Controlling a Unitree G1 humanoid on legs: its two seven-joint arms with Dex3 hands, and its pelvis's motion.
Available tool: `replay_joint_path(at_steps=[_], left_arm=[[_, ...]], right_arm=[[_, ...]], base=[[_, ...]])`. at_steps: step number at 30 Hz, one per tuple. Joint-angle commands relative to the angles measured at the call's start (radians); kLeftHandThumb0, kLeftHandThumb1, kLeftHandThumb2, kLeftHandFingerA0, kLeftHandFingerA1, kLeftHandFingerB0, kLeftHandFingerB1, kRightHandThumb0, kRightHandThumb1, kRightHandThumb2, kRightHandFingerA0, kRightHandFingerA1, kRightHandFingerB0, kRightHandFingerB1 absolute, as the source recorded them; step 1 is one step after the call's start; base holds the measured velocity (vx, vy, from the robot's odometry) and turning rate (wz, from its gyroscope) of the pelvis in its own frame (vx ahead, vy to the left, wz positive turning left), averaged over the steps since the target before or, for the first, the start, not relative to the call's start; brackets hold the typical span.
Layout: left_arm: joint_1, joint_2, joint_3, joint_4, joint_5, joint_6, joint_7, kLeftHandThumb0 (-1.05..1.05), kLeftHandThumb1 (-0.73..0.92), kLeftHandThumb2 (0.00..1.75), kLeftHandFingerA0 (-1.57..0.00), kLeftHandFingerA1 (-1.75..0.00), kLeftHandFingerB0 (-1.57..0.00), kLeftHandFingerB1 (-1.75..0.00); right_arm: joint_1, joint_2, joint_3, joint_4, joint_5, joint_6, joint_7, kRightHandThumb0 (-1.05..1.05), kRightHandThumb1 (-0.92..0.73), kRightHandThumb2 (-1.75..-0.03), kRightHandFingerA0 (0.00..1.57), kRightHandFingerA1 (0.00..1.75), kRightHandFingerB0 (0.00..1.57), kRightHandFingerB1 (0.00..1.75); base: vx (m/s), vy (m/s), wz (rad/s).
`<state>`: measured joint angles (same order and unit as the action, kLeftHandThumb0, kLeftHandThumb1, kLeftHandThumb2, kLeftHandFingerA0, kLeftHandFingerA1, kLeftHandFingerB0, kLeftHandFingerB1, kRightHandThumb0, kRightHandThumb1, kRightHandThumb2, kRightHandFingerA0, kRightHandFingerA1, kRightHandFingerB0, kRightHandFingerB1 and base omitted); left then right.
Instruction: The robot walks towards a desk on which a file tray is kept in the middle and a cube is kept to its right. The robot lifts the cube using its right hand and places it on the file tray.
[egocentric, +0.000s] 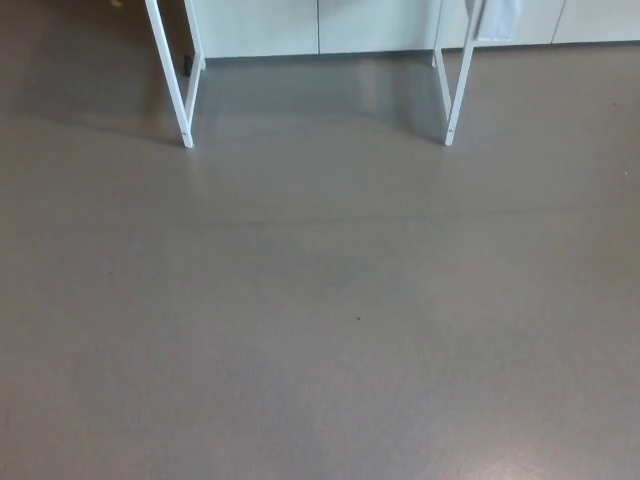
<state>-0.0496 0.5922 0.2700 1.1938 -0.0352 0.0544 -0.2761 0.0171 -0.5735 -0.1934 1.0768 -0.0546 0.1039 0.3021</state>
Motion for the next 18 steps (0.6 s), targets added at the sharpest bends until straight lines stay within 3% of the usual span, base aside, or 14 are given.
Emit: replay_joint_path(at_steps=[1, 2, 3, 4, 5, 6, 15, 16, 17, 18], left_arm=[[-0.002, 0.001, -0.008, 0.009, -0.001, -0.009, 0.005, -1.05, 0.65, 1.05, -0.42, -1.51, -0.34, -1.41], [0.001, 0.001, -0.009, 0.009, -0.001, -0.012, 0.005, -1.05, 0.66, 1.07, -0.47, -1.53, -0.33, -1.43], [0.003, 0.001, -0.008, 0.009, -0.004, -0.015, 0.004, -1.05, 0.66, 1.07, -0.47, -1.53, -0.33, -1.43], [0.008, 0.002, -0.009, 0.003, -0.005, -0.015, 0.001, -1.05, 0.53, 1.42, -0.54, -1.32, -0.35, -1.19], [0.010, 0.000, 0.003, 0.005, -0.020, -0.019, -0.010, -1.05, 0.54, 1.41, -0.48, -1.28, -0.29, -1.16], [0.018, -0.001, 0.005, 0.007, -0.022, -0.021, -0.010, -1.05, 0.67, 1.06, -0.41, -1.51, -0.28, -1.43], [0.023, -0.001, 0.003, 0.006, -0.027, -0.021, -0.010, -1.05, 0.67, 1.06, -0.41, -1.51, -0.28, -1.43], [0.019, -0.007, 0.015, 0.032, -0.036, -0.010, 0.004, -1.05, 0.76, 1.00, -0.36, -1.45, -0.24, -1.39], [0.018, -0.006, 0.013, 0.040, -0.033, -0.012, 0.004, -1.05, 0.77, 0.97, -0.36, -1.42, -0.26, -1.37], [0.018, -0.006, 0.012, 0.040, -0.032, -0.012, 0.006, -1.05, 0.76, 0.97, -0.37, -1.43, -0.27, -1.39]], right_arm=[[0.010, -0.023, 0.005, -0.002, 0.014, -0.038, 0.042, -0.66, -0.67, -0.65, 0.07, 0.30, 0.11, 0.23], [0.012, -0.025, 0.017, -0.006, 0.003, -0.042, 0.039, -0.76, -0.55, -0.91, 0.02, 0.31, 0.05, 0.27], [0.017, -0.027, 0.032, -0.021, -0.010, -0.038, 0.037, -0.76, -0.55, -0.91, 0.02, 0.31, 0.05, 0.27], [0.008, -0.019, 0.013, -0.008, 0.009, -0.033, 0.020, -0.64, -0.67, -0.60, 0.04, 0.32, 0.10, 0.27], [0.007, -0.021, -0.003, 0.004, 0.036, -0.043, 0.060, -0.69, -0.48, -0.85, 0.00, 0.27, 0.06, 0.23], [0.016, -0.023, -0.001, 0.002, 0.034, -0.043, 0.060, -0.69, -0.48, -0.85, 0.01, 0.30, 0.06, 0.26], [0.020, -0.025, 0.003, 0.003, 0.037, -0.047, 0.061, -0.69, -0.48, -0.85, 0.01, 0.30, 0.06, 0.26], [0.034, -0.011, -0.012, -0.014, 0.049, -0.063, 0.039, -0.65, -0.64, -0.59, 0.05, 0.32, 0.09, 0.27], [0.039, -0.019, 0.027, -0.031, 0.005, -0.060, 0.018, -0.73, -0.51, -0.89, 0.02, 0.33, 0.07, 0.28], [0.041, -0.021, 0.026, -0.037, 0.013, -0.059, 0.036, -0.68, -0.67, -0.61, 0.07, 0.27, 0.10, 0.21]], base=[[0.12, 0.218, -0.03], [0.17, 0.275, -0.12], [0.22, 0.285, 0.25], [0.32, 0.526, -0.42], [0.32, 0.503, -0.17], [0.29, 0.301, 0.05], [0.25, 0.024, 0.08], [0.29, -0.143, 0.15], [0.20, -0.181, 0.12], [0.35, -0.215, 0.20]])
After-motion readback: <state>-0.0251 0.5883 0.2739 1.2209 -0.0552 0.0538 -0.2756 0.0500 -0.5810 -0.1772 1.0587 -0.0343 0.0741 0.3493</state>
